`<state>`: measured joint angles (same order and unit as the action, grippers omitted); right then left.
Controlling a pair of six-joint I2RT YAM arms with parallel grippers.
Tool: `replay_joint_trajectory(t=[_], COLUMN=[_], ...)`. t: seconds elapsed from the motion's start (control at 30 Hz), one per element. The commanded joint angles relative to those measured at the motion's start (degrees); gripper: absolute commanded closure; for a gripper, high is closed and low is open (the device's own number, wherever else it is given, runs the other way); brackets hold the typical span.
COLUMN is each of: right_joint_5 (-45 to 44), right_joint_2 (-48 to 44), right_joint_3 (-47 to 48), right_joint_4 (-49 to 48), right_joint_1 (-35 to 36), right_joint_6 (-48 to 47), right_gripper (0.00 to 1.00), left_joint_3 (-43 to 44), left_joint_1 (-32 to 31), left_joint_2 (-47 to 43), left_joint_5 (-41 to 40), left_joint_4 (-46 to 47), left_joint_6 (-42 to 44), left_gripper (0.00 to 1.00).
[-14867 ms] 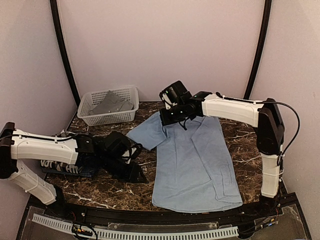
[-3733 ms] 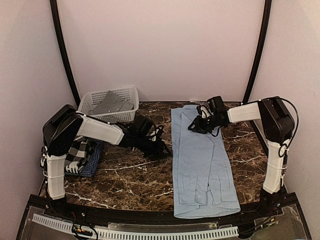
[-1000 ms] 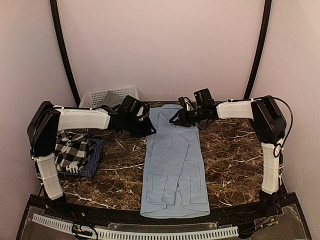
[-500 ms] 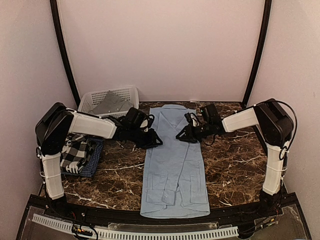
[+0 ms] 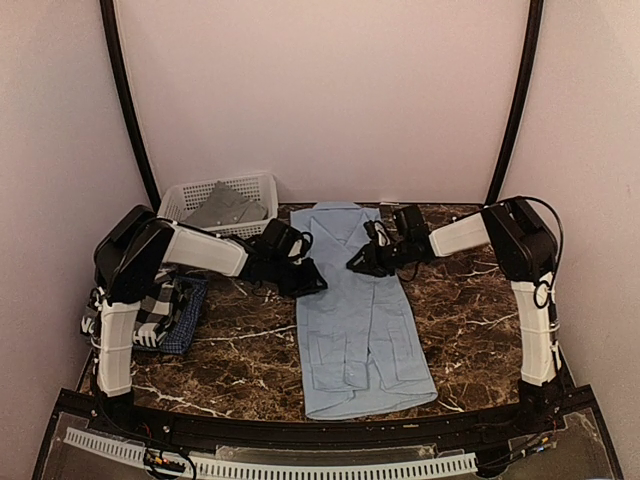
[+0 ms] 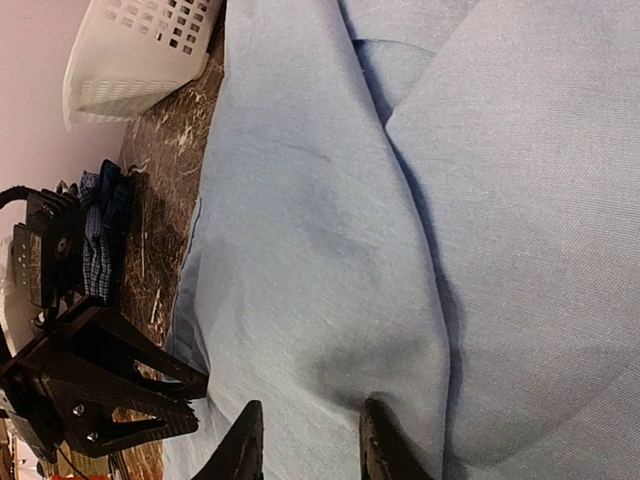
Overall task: Fold and stack the long sleeve shirts
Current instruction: Pick up the rectangle-folded shirt from the center of the board.
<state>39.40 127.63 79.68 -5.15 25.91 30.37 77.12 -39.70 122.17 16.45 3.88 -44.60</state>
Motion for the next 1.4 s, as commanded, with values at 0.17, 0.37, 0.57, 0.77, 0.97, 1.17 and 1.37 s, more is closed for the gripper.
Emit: replay_joint_trajectory(t=[0.17,0.37,0.57,0.77,0.97,1.17,1.37], right_joint_5=[-3.29,-7.27,-9.5,-13.22,-17.57,-19.6,-21.73], right_joint_2=[-6.12,-18.81,-32.35,-45.95,-57.99,-60.65,-60.79], right_joint_3=[1.8,-9.83,-29.01,-48.28,-58.58,-63.14,-64.91], right_joint_4=[6.73,5.95,0.27,-7.0,-7.44,-7.52,-7.45], right_joint_1=[-0.44,-0.39,2.94,9.82,14.71,18.21,22.73], right_joint_6=[-2.06,-1.74,1.01,7.73,12.57,14.72,17.51], right_gripper=[0.64,0.57,0.57,0.57,0.57,0.57,0.57], left_joint_3=[10.17,9.27,-4.0,-20.77,-30.59,-35.72,-36.58], left_joint_1=[1.69,-0.87,-6.67,-14.75,-19.87,-20.41,-19.67], left_joint_2=[2.69,-2.78,-11.81,-19.56,-23.29,-21.55,-21.35], left_joint_5=[-1.82,0.64,3.35,7.52,9.41,11.46,7.26], left_joint_4=[-10.61,-13.98,-9.9,-0.2,6.03,6.26,-2.24], left_joint_6=[5.79,6.37,2.13,-4.28,-8.74,-9.69,-6.93], left_gripper=[0.75,0.73,0.73,0.74,0.75,0.75,0.76])
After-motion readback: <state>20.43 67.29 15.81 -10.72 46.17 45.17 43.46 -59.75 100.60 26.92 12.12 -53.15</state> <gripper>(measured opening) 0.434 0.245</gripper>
